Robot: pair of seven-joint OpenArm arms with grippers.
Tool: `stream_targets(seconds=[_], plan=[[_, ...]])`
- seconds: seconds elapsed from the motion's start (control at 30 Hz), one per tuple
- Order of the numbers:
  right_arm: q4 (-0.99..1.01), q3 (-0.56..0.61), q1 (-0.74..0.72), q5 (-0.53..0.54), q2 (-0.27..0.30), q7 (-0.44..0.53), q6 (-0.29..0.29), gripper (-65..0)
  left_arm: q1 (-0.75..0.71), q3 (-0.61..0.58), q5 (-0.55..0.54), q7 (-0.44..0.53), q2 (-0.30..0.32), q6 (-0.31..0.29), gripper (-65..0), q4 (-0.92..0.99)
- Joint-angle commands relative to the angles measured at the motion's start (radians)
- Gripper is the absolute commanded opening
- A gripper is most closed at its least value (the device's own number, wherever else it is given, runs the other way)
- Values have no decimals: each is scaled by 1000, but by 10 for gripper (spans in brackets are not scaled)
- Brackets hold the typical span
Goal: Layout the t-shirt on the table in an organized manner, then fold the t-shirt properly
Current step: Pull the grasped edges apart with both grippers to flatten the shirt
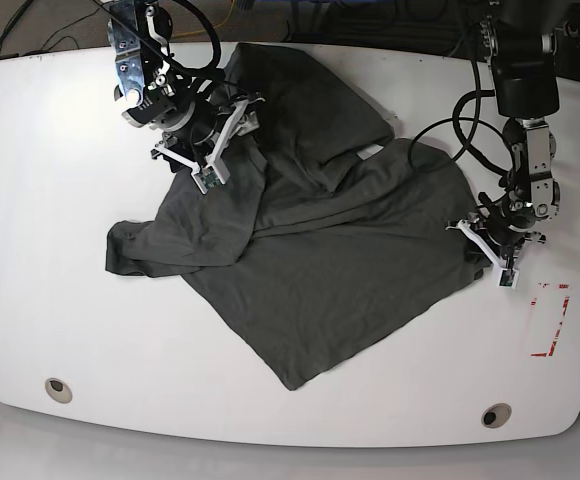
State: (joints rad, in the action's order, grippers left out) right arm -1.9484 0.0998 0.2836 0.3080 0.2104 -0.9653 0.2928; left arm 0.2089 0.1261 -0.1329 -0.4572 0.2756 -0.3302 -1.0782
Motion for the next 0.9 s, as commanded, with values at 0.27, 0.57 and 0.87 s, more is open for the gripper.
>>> stream_targets(seconds=[0.27,0.57,0.87], plan=[[-15,120,-7,-138,10,19,10,-197,8,5,28,-39,27,12,-492,-6],[-15,140,-7,-189,5,19,10,-202,8,7,28,-39,29,12,-492,-6],[-15,139,-25,-191,11,19,10,-209,7,7,28,-39,30,12,-492,-6]])
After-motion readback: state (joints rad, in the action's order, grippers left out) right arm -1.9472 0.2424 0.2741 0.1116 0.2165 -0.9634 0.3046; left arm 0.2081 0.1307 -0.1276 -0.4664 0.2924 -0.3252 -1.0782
